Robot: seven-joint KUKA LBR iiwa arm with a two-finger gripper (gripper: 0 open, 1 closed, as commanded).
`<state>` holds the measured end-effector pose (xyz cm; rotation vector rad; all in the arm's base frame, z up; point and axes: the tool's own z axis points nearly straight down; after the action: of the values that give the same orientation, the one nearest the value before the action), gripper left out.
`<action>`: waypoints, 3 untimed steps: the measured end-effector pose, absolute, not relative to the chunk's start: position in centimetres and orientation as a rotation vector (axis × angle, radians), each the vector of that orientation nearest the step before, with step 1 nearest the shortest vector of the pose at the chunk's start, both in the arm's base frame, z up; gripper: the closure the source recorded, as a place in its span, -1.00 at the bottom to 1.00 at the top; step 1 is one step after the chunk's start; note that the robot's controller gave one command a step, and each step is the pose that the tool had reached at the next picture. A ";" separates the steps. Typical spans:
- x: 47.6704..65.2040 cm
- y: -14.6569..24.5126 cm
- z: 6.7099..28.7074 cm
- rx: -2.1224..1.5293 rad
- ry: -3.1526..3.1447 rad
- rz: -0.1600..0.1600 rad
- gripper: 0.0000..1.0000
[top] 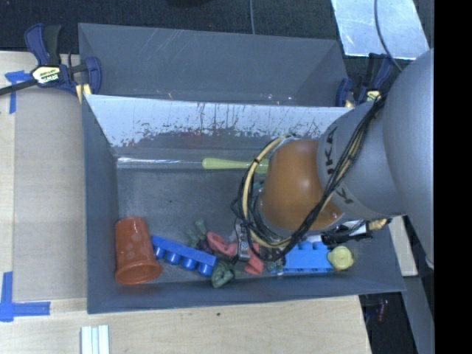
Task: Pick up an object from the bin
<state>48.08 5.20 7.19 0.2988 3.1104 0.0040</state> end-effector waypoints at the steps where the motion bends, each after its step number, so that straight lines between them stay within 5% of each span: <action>1: 47.9 5.0 10.0 0.294 3.126 -0.002 1.00; 2: 49.6 4.2 12.6 -0.034 3.131 -0.001 1.00; 3: 49.3 4.1 14.2 -0.105 3.143 -0.003 1.00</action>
Offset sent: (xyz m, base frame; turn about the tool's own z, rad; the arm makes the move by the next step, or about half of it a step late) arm 0.0203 -0.0136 0.0549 -0.2642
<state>49.33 4.05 14.23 -0.1046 3.1434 -0.0031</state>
